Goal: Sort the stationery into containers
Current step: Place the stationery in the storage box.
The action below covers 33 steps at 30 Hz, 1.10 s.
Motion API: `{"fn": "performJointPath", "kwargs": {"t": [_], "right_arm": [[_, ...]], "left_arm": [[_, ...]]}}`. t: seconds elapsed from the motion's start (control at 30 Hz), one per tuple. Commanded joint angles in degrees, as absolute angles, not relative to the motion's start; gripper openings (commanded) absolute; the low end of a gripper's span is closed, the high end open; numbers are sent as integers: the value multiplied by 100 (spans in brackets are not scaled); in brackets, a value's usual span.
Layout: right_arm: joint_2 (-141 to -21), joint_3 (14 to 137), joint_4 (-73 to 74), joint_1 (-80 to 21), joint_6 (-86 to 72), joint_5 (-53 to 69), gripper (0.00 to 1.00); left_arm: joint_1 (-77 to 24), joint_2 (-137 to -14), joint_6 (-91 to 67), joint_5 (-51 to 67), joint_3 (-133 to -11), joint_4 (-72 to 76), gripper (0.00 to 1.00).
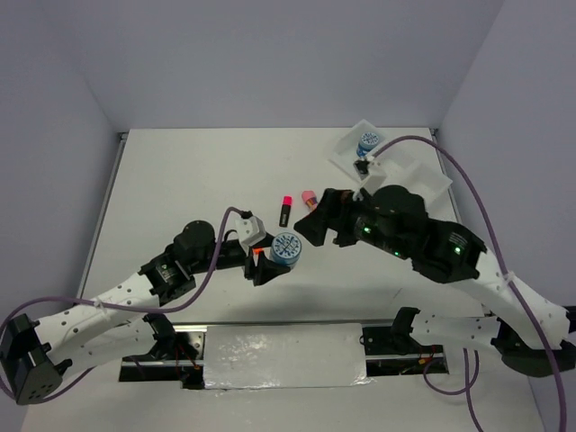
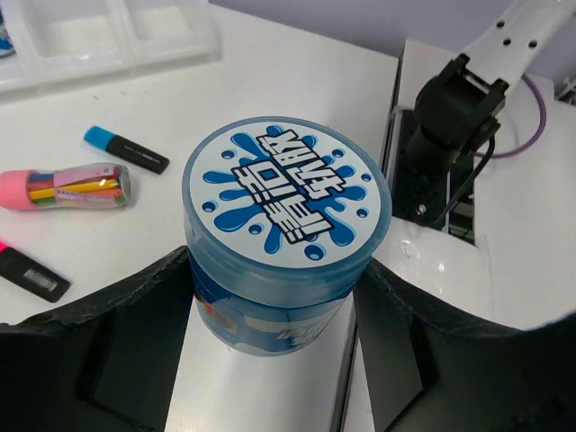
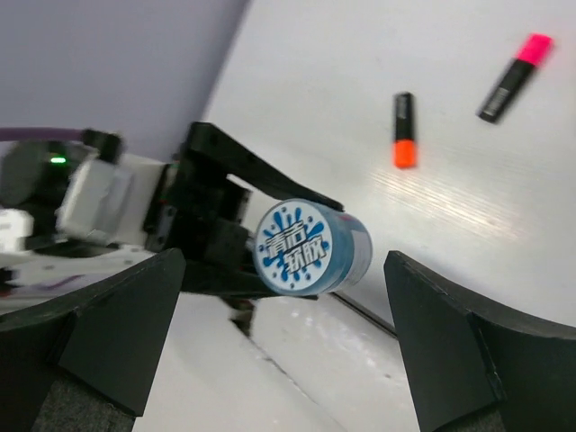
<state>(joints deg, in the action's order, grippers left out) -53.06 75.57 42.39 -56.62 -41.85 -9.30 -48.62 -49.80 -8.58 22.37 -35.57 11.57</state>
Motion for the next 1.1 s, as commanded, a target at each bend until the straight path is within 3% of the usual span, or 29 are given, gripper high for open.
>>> {"fn": "performJointPath", "kwargs": {"t": [0.0, 0.7, 0.93, 1.0, 1.07], "right_arm": [[-5888, 7927, 5203, -5923, -3876, -1828, 100], [-6811, 7892, 4693, -6653, -3841, -1503, 100], [-7145, 7858, 5045, -6724, -3911, -1951, 99], [-7137, 7796, 5001, -6741, -3902, -1960, 93], [-7137, 7796, 4948, -6785, -3867, -1942, 71]], "left_arm": [[-4878, -5132, -519, 2575, -4034, 1372, 0], [-4904, -5344, -457, 2654, -4113, 1415, 0], [-4904, -5212, -475, 2584, -4069, 1459, 0], [-4904, -5186, -466, 2575, -4061, 1468, 0], [-4904, -5186, -448, 2540, -4078, 1415, 0]]}}
